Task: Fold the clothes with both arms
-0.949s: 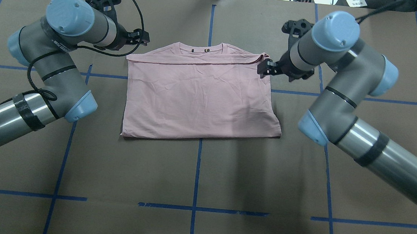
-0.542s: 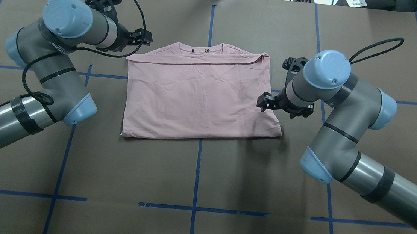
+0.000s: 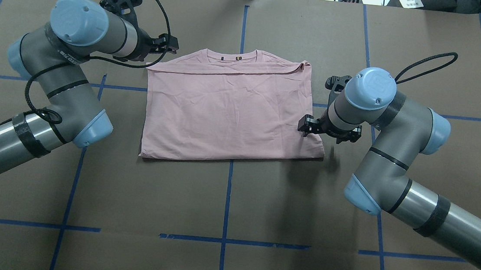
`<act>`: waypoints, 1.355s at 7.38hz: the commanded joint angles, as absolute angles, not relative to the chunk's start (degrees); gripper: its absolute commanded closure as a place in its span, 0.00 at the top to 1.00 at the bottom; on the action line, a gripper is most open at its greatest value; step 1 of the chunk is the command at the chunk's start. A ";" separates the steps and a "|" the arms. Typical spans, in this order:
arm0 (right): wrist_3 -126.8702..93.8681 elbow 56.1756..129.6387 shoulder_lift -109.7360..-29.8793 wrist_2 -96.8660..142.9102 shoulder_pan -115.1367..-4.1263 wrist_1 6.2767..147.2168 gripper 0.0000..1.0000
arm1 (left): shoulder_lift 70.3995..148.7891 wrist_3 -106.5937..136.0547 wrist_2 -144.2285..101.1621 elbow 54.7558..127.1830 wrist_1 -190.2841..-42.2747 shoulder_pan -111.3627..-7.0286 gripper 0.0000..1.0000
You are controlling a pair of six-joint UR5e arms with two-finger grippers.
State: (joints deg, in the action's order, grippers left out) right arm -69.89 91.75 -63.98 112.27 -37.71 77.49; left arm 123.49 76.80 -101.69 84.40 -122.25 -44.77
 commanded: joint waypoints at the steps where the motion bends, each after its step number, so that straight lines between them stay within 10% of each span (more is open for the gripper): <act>1: -69.79 91.93 -64.16 112.85 -37.53 77.52 0.99 | 123.22 76.82 -101.69 84.46 -122.26 -44.65 1.00; 5: -69.70 91.58 -63.98 112.94 -36.39 77.52 0.83 | 123.22 76.73 -101.69 84.46 -122.34 -44.65 1.00; 7: -69.78 91.84 -63.90 113.03 -36.39 77.52 0.02 | 123.22 76.82 -101.78 84.55 -122.34 -44.65 1.00; 10: -70.31 92.37 -63.90 113.99 -36.47 77.52 0.00 | 123.22 77.17 -101.69 85.08 -122.34 -44.56 1.00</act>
State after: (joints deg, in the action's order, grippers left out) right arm -70.14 92.15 -63.90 113.29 -36.40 77.49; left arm 123.22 77.05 -101.70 85.01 -122.34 -44.62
